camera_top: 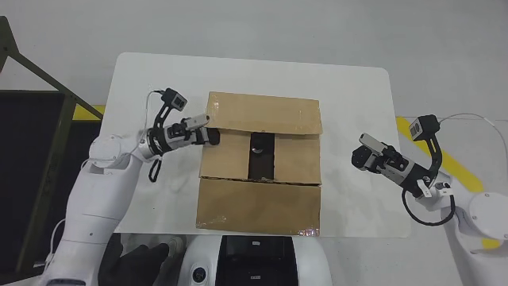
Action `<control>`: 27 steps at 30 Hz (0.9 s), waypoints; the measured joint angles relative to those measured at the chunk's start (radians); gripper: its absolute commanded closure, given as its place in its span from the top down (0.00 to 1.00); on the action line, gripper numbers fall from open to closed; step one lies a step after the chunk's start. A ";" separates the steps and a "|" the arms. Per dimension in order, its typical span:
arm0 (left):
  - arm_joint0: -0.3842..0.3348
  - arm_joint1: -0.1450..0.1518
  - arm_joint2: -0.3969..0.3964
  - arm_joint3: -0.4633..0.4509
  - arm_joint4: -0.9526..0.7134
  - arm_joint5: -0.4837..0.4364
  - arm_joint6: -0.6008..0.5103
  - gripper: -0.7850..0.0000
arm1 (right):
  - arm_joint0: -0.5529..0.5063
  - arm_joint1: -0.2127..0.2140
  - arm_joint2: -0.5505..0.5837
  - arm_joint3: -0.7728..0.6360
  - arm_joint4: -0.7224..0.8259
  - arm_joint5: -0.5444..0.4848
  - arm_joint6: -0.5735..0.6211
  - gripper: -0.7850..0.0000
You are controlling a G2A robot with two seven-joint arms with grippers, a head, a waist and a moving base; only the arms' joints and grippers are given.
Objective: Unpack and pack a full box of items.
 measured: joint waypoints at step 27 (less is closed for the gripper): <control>-0.255 -0.030 0.114 0.086 -0.089 0.049 0.160 1.00 | 0.000 0.000 0.000 0.000 0.000 0.000 0.000 1.00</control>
